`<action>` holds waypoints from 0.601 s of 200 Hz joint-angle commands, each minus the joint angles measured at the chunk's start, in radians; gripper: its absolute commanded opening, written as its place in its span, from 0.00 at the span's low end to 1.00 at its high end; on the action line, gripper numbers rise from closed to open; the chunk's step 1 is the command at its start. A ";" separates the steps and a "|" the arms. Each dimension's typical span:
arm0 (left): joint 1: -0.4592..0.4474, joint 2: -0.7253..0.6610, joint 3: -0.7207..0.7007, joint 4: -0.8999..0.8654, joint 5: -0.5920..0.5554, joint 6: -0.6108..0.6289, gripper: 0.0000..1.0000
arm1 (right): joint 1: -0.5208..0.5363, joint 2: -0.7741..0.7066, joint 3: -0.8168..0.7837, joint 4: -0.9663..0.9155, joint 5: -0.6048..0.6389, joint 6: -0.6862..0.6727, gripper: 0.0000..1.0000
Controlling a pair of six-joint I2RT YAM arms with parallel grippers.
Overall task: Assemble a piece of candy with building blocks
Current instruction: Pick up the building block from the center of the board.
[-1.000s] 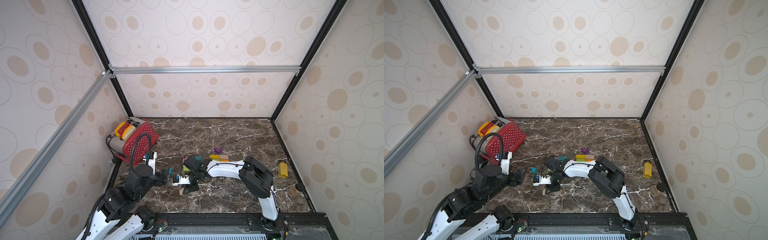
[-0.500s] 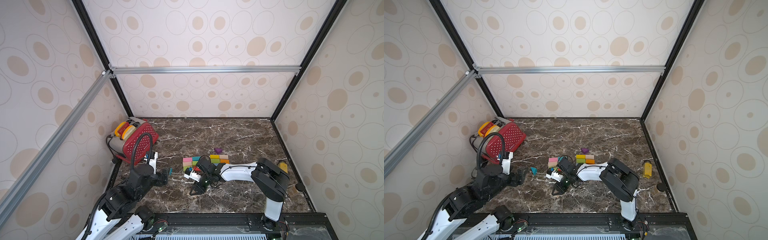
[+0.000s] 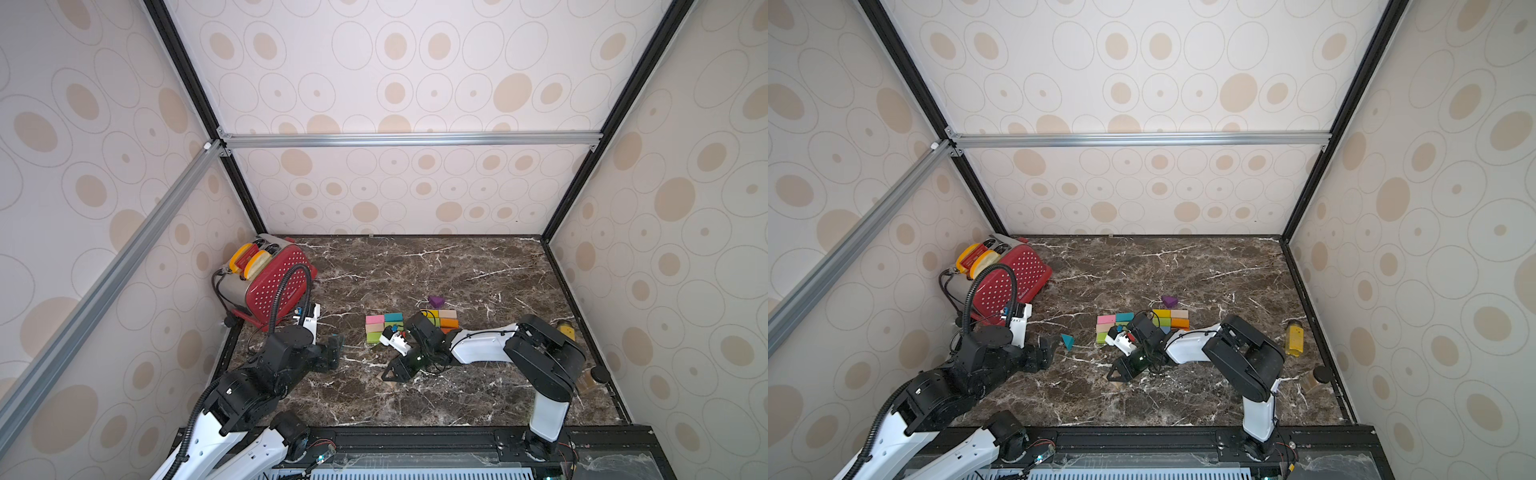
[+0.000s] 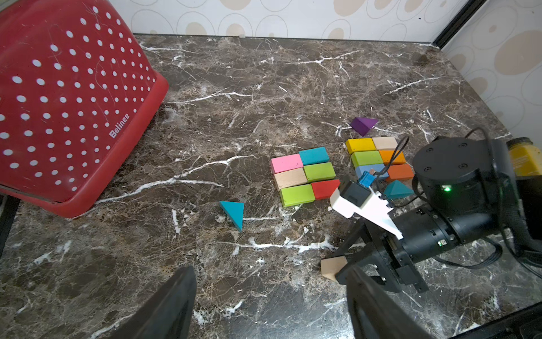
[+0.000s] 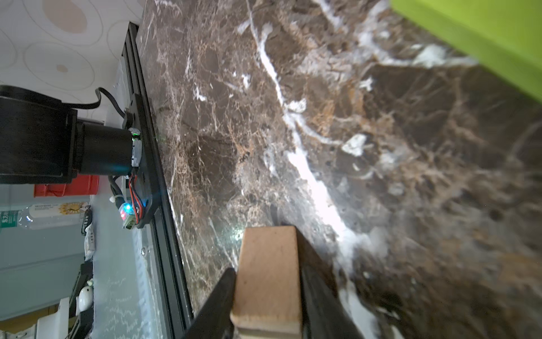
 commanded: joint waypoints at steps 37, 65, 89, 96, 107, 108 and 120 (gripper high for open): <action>0.005 0.003 0.002 -0.009 0.005 -0.005 0.81 | -0.041 0.041 -0.074 0.020 0.048 0.066 0.45; 0.005 0.002 0.001 -0.009 0.005 -0.005 0.81 | -0.051 0.044 -0.069 -0.011 0.071 0.048 0.44; 0.006 0.002 0.002 -0.008 0.007 -0.005 0.81 | -0.060 0.054 -0.078 0.011 0.062 0.081 0.44; 0.005 0.002 0.002 -0.008 0.007 -0.005 0.81 | -0.063 0.058 -0.083 0.024 0.052 0.094 0.44; 0.005 0.002 0.002 -0.008 0.007 -0.005 0.81 | -0.063 0.061 -0.085 0.037 0.048 0.110 0.44; 0.006 0.003 0.002 -0.008 0.008 -0.005 0.81 | -0.063 0.061 -0.086 0.040 0.046 0.113 0.44; 0.006 0.005 0.000 -0.004 0.017 -0.005 0.81 | -0.068 0.063 -0.095 0.066 0.037 0.140 0.43</action>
